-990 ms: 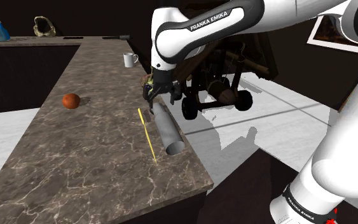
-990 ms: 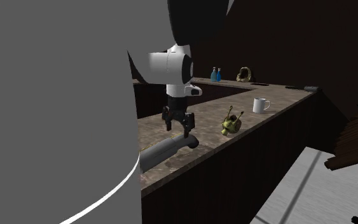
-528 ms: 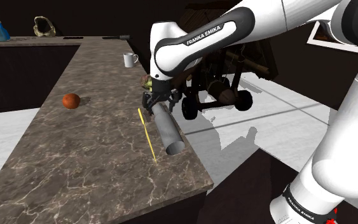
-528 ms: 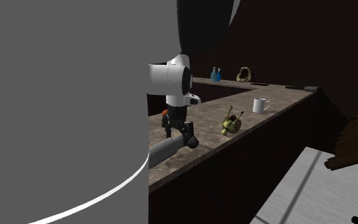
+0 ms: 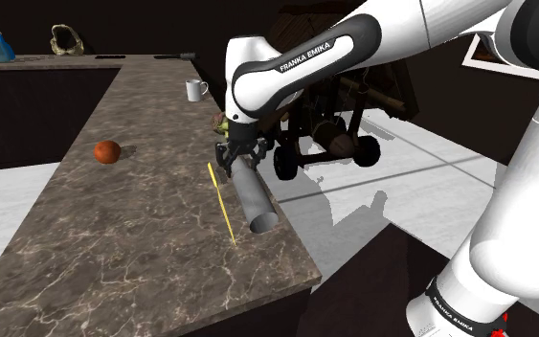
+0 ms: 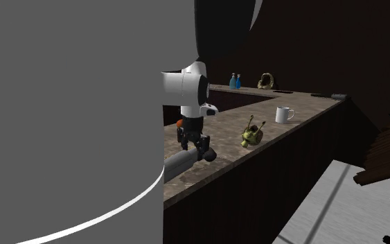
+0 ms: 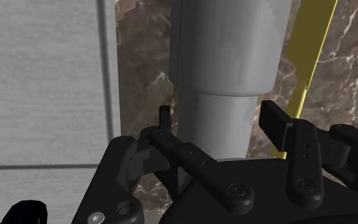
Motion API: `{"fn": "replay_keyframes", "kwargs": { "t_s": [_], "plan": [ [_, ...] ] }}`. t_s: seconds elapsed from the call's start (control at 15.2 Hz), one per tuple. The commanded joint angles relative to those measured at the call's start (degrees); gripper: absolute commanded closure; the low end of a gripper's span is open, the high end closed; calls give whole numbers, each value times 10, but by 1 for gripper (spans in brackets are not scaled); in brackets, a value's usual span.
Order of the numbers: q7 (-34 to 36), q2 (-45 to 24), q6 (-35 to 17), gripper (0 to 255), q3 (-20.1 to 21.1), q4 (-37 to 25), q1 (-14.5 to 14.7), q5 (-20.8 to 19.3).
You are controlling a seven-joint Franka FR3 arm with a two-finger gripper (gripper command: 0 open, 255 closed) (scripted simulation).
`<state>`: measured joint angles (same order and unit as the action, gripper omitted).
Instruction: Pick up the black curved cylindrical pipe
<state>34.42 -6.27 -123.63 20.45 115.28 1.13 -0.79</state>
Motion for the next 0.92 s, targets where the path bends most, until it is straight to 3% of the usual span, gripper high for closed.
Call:
{"fn": "replay_keyframes", "kwargs": {
  "t_s": [0.0, 0.2, 0.86],
  "plan": [
    [0, -1, 0, 255, 0, 0, 0, 0],
    [0, -1, 0, 255, 0, 1, 0, 0],
    [-6, 25, 72, 255, 0, -47, -2, 11]
  ]
}}
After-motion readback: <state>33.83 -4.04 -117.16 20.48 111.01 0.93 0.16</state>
